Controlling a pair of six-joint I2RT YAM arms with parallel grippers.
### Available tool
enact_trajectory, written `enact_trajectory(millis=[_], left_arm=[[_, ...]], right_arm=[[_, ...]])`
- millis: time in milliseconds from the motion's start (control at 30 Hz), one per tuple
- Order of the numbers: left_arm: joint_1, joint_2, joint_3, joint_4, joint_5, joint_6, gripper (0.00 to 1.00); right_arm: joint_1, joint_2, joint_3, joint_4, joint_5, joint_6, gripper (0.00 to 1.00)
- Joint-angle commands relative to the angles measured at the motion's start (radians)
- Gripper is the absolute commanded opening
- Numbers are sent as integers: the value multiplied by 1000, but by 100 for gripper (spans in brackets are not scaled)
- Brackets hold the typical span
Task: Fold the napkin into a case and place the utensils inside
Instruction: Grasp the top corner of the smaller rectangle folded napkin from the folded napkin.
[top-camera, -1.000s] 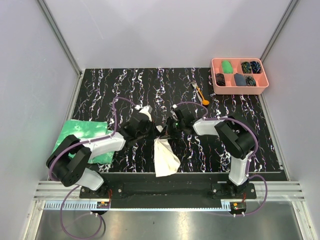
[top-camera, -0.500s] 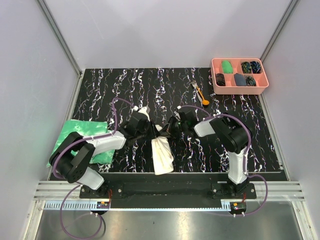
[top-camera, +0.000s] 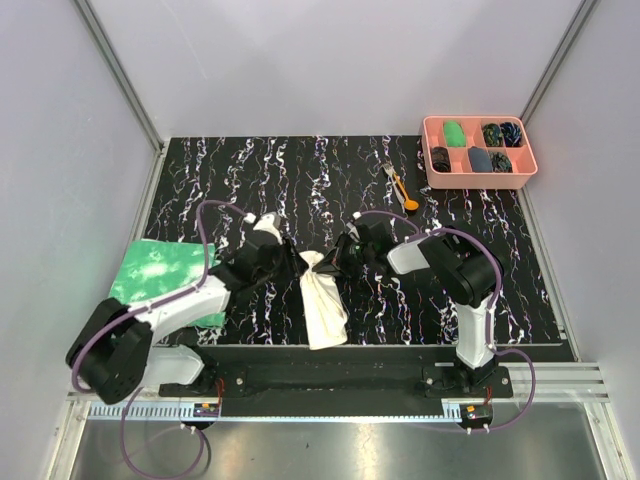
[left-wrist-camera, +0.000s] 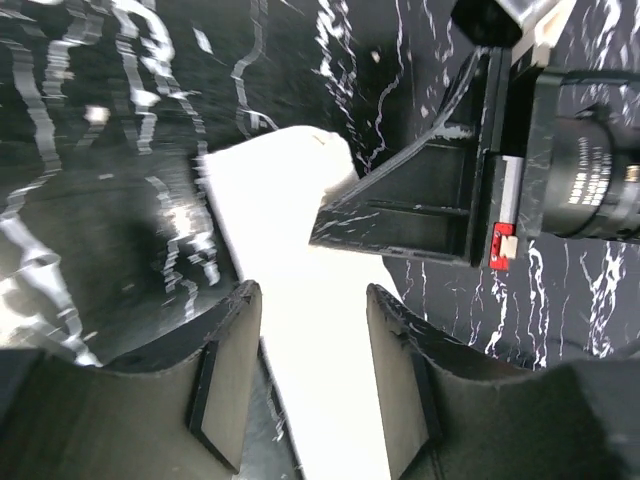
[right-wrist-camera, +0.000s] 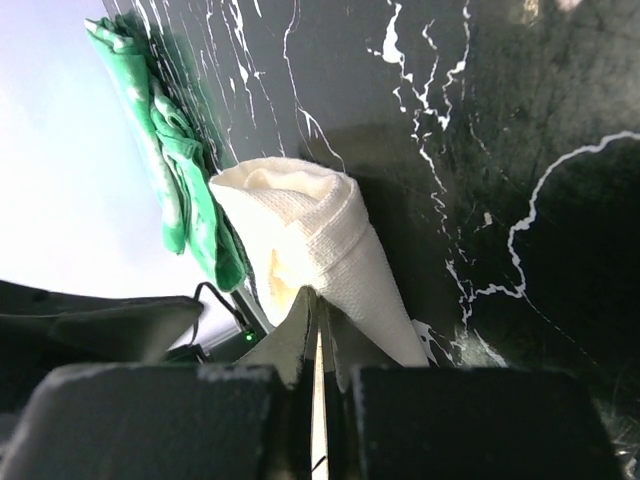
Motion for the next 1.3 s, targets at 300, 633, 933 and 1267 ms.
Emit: enact_trajectory(millis=[300, 633, 933, 1267], left_arm=[[41, 130, -90, 181, 81, -26, 31], [41, 176, -107, 240, 111, -44, 0], [41, 139, -134, 250, 120, -53, 0], [45, -12, -102, 125, 107, -20, 46]], right_arm=[[29, -12, 47, -29, 42, -34, 0], [104, -3, 104, -63, 85, -5, 0], [110, 65, 69, 1, 180, 40, 0], [112, 39, 0, 5, 285, 31, 7]])
